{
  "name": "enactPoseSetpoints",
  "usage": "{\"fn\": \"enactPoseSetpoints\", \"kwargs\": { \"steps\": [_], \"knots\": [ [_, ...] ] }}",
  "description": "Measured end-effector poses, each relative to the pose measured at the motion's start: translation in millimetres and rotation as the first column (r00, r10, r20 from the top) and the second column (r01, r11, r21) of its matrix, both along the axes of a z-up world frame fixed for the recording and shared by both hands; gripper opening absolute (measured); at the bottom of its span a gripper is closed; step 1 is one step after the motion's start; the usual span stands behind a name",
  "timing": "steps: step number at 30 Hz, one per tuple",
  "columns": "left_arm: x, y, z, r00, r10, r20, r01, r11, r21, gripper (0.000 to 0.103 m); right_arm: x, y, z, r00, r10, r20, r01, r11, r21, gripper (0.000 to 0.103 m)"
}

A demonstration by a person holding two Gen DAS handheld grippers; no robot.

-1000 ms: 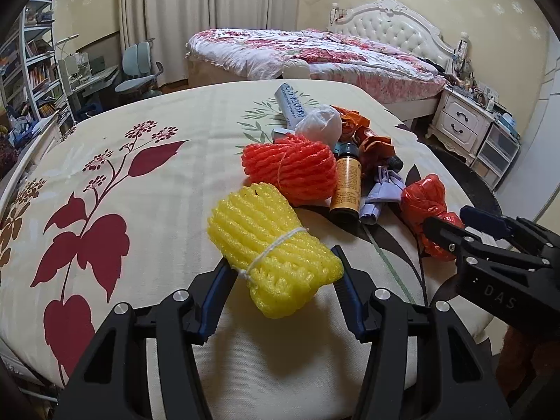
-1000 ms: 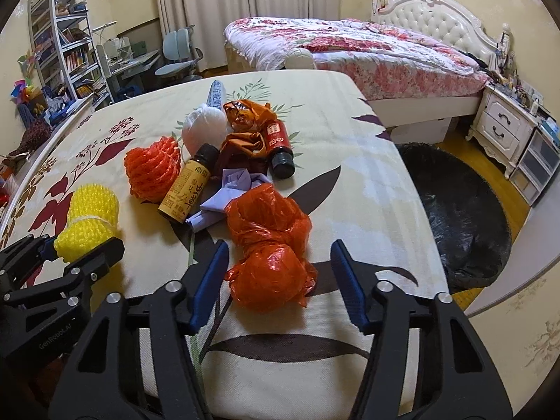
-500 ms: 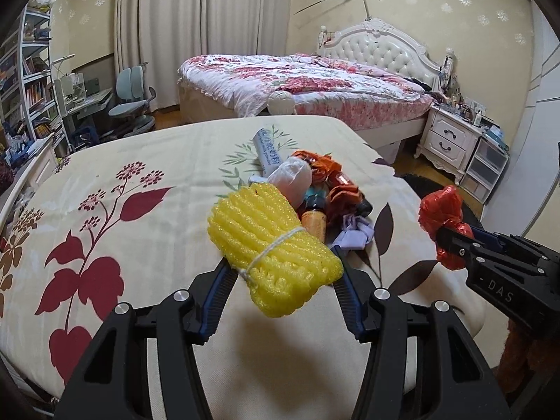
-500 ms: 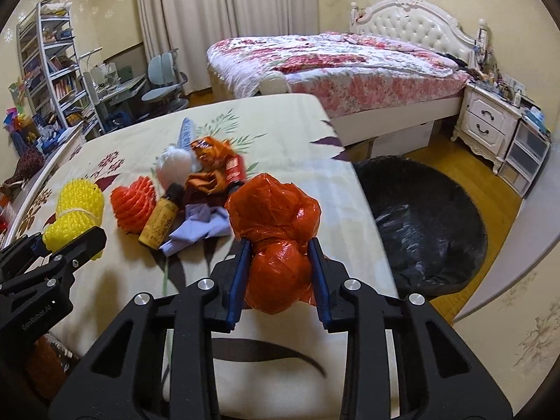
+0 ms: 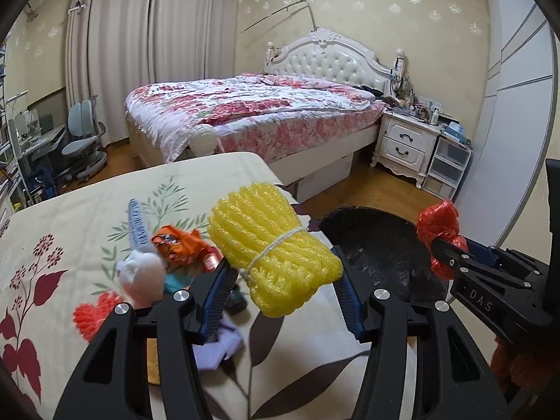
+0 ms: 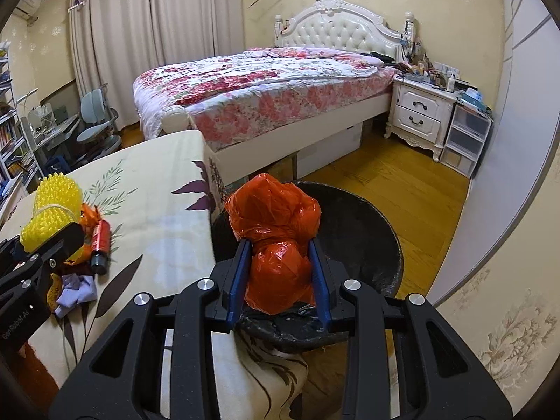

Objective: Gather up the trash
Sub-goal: 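Carry the yellow net and red bag over the black bin and open both tools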

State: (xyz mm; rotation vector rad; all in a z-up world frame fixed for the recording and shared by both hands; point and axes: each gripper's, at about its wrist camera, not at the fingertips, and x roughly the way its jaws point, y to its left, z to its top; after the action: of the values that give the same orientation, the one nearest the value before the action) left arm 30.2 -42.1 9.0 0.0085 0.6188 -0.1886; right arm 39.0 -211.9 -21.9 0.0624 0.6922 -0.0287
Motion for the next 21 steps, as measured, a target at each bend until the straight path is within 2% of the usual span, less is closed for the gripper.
{"fn": "enactPoseSetpoints", "kwargs": {
  "steps": [7, 12, 21],
  "knots": [
    [43, -46, -19, 0.999, -0.043, -0.029, 0.044, 0.998, 0.038, 0.055, 26, -24, -17, 0.998, -0.052, -0.033, 0.053, 0.998, 0.019, 0.032],
    [66, -63, -34, 0.997, -0.056, -0.059, 0.06, 0.996, 0.07, 0.055, 40, -35, -30, 0.995, -0.081, -0.055, 0.082, 0.996, 0.019, 0.032],
    [79, -84, -42, 0.995, -0.076, -0.065, 0.083, 0.989, 0.119, 0.058, 53, -50, -38, 0.991, -0.107, -0.074, 0.111, 0.992, 0.052, 0.033]
  ]
}}
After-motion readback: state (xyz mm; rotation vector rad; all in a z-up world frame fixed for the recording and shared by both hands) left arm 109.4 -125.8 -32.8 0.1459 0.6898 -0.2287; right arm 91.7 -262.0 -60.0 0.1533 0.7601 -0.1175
